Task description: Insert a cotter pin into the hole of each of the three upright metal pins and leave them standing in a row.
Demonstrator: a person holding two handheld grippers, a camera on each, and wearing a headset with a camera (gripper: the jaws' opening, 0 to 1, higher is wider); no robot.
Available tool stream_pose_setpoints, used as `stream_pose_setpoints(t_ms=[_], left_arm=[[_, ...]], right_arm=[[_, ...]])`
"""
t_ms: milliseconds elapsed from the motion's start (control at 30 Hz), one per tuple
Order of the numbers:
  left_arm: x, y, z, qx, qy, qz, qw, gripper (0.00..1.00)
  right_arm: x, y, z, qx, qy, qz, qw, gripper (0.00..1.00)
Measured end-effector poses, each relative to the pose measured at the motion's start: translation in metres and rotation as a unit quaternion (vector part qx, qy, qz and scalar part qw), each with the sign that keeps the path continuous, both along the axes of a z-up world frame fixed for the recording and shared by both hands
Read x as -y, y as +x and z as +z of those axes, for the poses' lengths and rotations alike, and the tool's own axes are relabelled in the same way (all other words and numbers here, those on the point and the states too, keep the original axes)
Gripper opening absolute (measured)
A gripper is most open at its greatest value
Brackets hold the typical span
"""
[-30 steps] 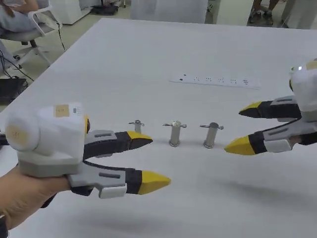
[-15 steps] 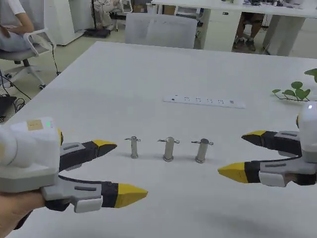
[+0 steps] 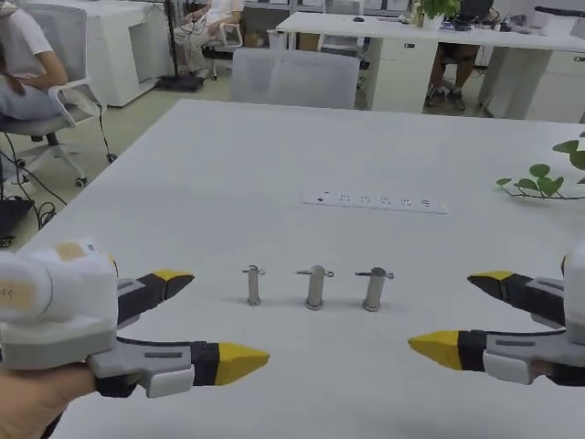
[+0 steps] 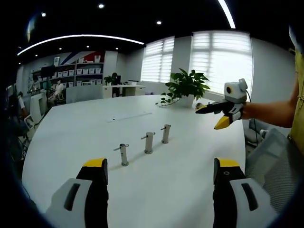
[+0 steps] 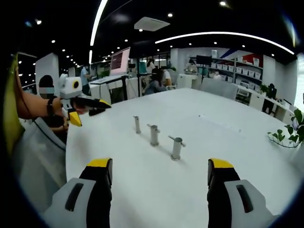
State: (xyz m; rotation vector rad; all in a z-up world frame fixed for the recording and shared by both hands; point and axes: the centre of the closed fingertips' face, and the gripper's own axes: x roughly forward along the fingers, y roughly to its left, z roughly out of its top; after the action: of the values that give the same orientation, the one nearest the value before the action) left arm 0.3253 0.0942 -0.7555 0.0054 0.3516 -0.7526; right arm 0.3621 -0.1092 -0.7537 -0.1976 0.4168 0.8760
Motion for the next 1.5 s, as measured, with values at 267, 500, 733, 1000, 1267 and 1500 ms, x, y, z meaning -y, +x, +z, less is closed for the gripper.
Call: stream_pose_setpoints(t_ms=[267,500,733,1000,1267,1500], left_arm=[[-0.002,0.009,-0.003,-0.004,-0.008,0.015,0.9998,0.92],[0.000,0.011,-0.009,-0.008,0.002,0.010,0.9999,0.93],[-0.002,0.010,-0.014,-0.015,0.000,0.012,0.9998,0.93],[-0.001,0.010,-0.017,-0.019,-0.001,0.010,0.9998,0.92],[-0.001,0.011,-0.018,-0.020,0.000,0.010,0.9997,0.91],[0.001,0.011,-0.019,-0.023,0.000,0.008,0.9997,0.91]], right_arm=[[-0.005,0.004,-0.006,0.008,0.012,-0.008,0.9999,0.86],[-0.005,0.005,-0.018,0.000,0.016,-0.017,0.9997,0.88],[-0.005,0.003,-0.020,-0.003,0.016,-0.020,0.9997,0.88],[-0.005,0.000,-0.023,-0.007,0.010,-0.018,0.9998,0.88],[-0.002,-0.001,-0.029,-0.013,0.006,-0.015,0.9998,0.88],[-0.002,-0.002,-0.030,-0.013,0.005,-0.014,0.9998,0.87]])
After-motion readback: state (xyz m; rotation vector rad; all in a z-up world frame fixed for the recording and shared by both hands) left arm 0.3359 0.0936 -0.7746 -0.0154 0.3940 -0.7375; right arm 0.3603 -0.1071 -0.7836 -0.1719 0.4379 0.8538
